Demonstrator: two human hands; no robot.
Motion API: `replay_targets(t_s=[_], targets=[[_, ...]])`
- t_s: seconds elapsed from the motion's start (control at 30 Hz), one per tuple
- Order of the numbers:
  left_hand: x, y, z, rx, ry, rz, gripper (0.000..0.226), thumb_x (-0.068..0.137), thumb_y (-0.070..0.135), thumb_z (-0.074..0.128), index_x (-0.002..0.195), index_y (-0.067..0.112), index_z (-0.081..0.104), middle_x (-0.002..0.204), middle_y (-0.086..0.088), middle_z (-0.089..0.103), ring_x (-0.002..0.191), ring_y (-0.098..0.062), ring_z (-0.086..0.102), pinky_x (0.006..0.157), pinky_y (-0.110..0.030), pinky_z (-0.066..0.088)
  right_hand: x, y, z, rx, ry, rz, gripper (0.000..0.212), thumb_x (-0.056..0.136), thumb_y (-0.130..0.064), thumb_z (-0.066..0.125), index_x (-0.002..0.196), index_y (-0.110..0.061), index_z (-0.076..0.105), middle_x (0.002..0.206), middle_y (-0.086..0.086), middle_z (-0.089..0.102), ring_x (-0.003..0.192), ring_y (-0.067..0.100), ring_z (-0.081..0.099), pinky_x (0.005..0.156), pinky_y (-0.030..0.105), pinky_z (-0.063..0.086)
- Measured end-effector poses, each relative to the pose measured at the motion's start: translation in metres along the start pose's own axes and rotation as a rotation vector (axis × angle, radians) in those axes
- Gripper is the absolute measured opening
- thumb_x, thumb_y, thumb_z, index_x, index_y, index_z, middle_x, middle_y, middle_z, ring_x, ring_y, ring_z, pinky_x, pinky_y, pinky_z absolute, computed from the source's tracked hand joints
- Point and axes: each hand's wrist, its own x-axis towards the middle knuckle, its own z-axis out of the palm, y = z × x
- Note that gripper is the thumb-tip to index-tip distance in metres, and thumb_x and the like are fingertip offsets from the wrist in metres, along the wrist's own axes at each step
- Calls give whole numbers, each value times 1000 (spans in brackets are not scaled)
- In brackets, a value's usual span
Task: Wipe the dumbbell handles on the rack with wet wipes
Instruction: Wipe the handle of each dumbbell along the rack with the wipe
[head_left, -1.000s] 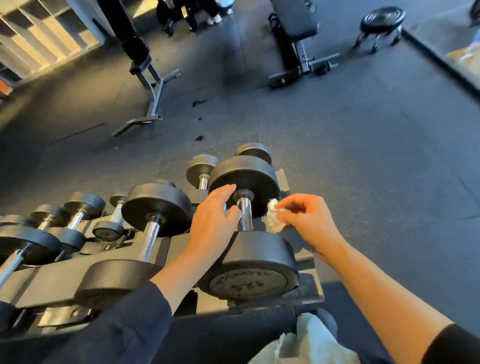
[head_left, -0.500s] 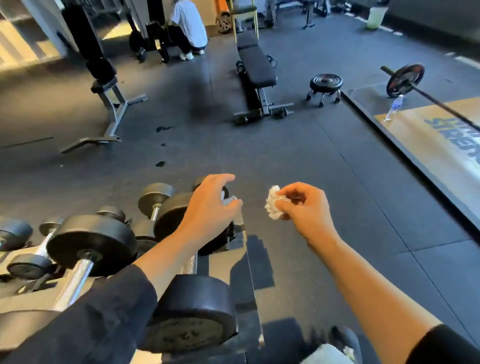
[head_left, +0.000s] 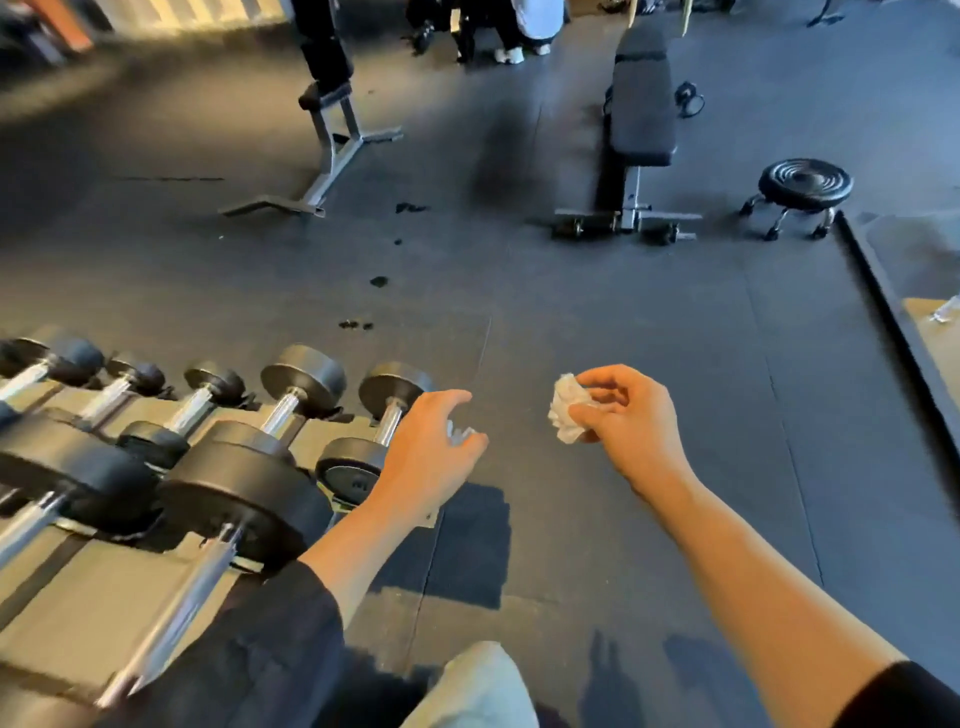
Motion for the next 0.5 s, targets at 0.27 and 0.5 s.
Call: replay_targets(t_s=[0.27, 0.5], targets=[[88, -38, -1, -264, 285, -302, 48, 91, 14, 59, 136, 26, 46, 138, 2, 43, 125, -18, 46, 100, -38, 47, 126, -15, 68, -137, -373, -84, 28, 74, 1, 68, 89, -22, 68, 87, 2, 69, 84, 18, 67, 74, 39, 58], [196, -53, -14, -355, 441, -471, 51, 88, 16, 59, 137, 24, 45, 137, -1, 44, 123, -19, 47, 103, -42, 42, 246, -57, 136, -279, -658, -203, 27, 73, 3, 68, 91, -17, 69, 83, -1, 69, 77, 11, 66, 72, 30, 57]])
